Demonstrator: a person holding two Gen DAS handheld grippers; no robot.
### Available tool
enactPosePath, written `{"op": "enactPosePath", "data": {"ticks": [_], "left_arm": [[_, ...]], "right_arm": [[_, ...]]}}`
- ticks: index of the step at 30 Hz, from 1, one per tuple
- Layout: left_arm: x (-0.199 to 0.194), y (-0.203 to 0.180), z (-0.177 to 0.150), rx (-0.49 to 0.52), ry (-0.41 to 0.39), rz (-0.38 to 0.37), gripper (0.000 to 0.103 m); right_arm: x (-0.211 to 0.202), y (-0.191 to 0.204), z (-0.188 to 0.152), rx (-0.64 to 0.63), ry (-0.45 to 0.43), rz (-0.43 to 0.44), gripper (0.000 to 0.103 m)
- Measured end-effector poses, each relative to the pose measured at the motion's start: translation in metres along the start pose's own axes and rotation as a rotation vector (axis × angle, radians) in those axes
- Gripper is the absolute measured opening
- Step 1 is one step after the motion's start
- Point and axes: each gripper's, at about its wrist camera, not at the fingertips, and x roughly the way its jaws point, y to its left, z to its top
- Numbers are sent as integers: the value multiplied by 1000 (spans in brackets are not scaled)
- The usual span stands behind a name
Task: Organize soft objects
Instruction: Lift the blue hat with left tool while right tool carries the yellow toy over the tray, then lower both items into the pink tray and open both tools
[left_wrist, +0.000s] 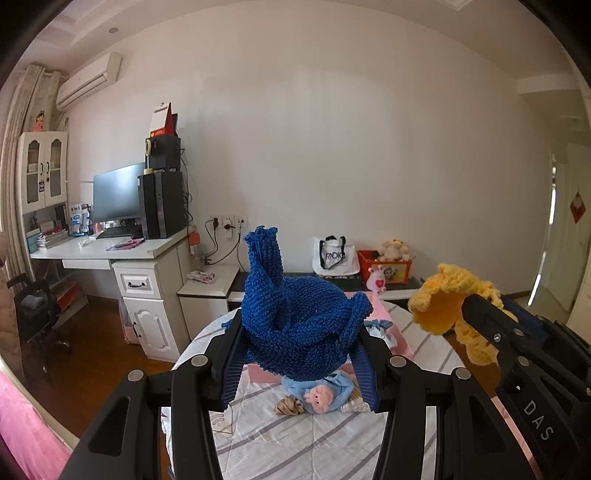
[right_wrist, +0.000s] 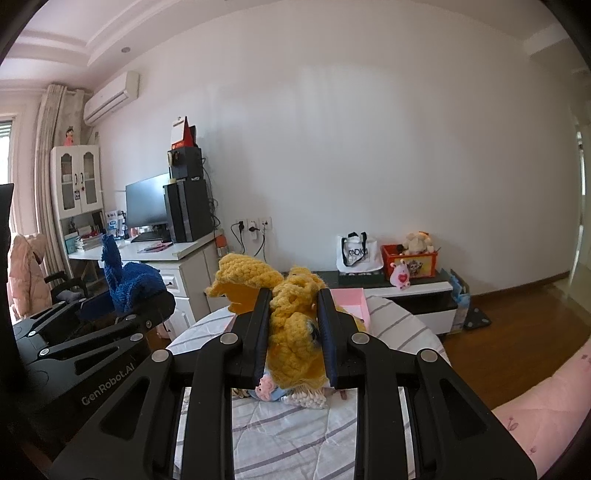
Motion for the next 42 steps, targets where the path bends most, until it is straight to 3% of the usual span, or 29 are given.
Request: {"op": "enactPosePath", "data": {"ticks": [8,25,35,42], "left_arm": [[36,-2,13,7,54,-4,48],[145,-1,73,6,132,7,48],[236,3,117,14,185,17,48],[323,0,145,34,247,33,48]], "right_arm": [[26,-4,-2,13,42,-7,23],[82,-12,6,35,100,-45,23],[134,-21,14,31,141,-53,23],[182,-29,12,39,203,-55,23]]}}
